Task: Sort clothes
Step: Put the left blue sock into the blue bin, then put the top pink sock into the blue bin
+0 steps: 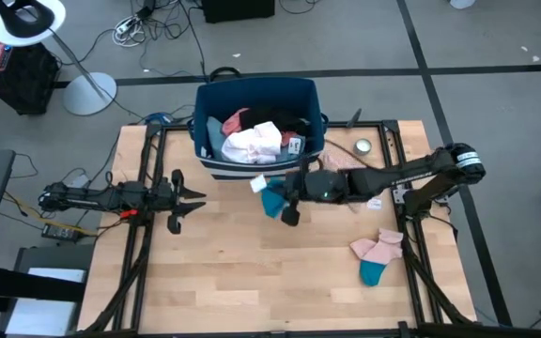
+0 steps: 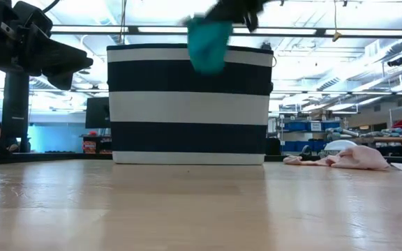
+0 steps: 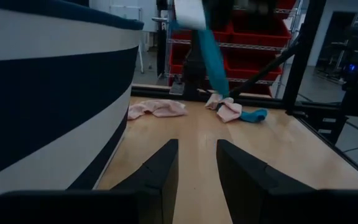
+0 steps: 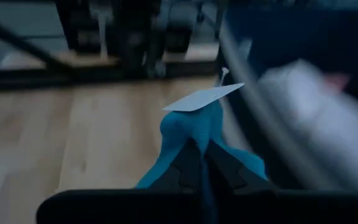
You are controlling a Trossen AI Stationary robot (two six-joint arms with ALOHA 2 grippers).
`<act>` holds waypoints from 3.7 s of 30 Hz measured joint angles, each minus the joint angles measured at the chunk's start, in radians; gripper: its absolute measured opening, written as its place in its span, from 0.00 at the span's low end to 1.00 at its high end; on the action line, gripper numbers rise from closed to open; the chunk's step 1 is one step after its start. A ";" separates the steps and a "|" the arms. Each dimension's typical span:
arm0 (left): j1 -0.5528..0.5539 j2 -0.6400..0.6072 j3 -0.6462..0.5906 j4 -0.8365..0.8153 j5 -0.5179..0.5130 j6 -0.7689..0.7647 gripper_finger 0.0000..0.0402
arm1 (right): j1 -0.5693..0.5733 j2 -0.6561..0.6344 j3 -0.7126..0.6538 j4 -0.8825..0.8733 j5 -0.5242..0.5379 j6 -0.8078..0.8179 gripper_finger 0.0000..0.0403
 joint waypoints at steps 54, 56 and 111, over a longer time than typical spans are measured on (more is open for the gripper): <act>0.000 0.000 0.003 0.009 0.003 -0.001 0.29 | -0.497 0.210 0.292 -0.043 -0.217 0.038 0.44; 0.000 0.000 0.003 0.009 -0.001 -0.001 0.29 | -0.493 0.184 0.292 -0.048 -0.217 0.038 0.46; 0.000 0.000 0.003 0.008 0.004 -0.001 0.29 | -0.050 -0.751 -0.886 -0.405 0.289 1.041 0.42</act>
